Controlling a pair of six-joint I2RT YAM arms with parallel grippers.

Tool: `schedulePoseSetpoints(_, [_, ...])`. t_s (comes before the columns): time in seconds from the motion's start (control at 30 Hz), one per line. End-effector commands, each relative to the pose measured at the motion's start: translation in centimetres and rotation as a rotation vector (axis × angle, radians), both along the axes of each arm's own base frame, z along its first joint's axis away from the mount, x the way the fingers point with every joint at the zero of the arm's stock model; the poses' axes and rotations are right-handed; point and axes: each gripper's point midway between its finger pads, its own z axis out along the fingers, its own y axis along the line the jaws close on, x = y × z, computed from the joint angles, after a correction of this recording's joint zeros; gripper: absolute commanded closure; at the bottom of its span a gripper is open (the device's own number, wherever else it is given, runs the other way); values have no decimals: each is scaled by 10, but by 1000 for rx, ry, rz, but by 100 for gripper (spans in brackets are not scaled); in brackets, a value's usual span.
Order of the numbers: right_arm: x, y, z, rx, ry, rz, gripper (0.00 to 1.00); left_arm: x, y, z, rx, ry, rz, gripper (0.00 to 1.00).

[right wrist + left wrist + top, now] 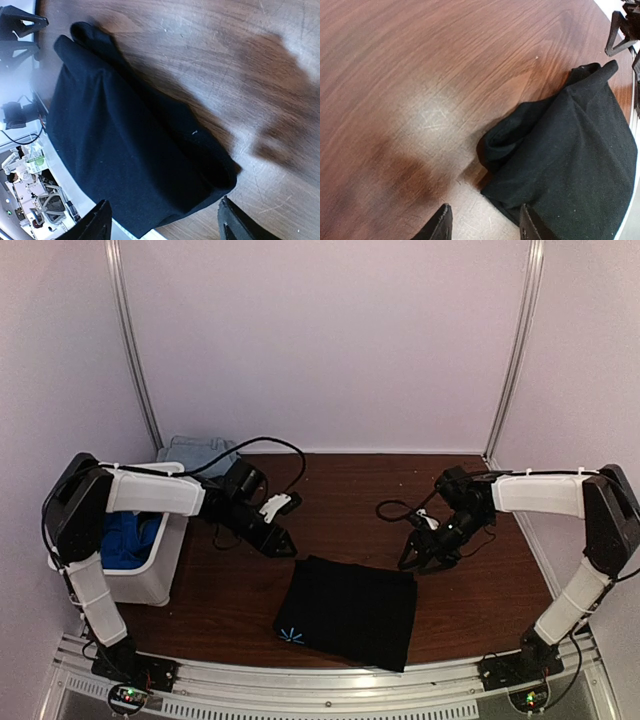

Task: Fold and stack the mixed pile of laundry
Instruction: Adjust the square-folded T-shirt at the center of the board.

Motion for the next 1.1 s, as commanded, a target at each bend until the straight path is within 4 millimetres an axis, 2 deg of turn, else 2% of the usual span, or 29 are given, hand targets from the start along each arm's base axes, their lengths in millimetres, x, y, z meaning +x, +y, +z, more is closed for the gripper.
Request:
schedulePoseSetpoints(0.0, [11,8,-7,-31,-45,44,31,-2,-2,-14,-19,66,10,52])
schedulePoseSetpoints(0.27, [8,14,-20,-69,-28,104,40,-10,-13,-29,-67,140,-31,53])
schedulePoseSetpoints(0.4, [7,16,-24,-76,-20,120,48,-11,-17,-29,-100,145,-44,55])
schedulePoseSetpoints(0.53, [6,16,-20,-77,-23,121,63,-14,-24,-27,-139,165,-62,63])
schedulePoseSetpoints(0.63, [6,16,-13,-75,-34,112,74,-12,-25,-24,-148,159,-61,78])
schedulePoseSetpoints(0.83, [4,16,9,-54,-52,88,89,-10,-31,-4,-203,129,-74,100])
schedulePoseSetpoints(0.97, [-8,7,14,-74,-35,70,100,-8,-29,13,-217,85,-63,100])
schedulePoseSetpoints(1.07, [-23,-6,12,-114,-7,52,100,-6,-29,29,-231,51,-59,100])
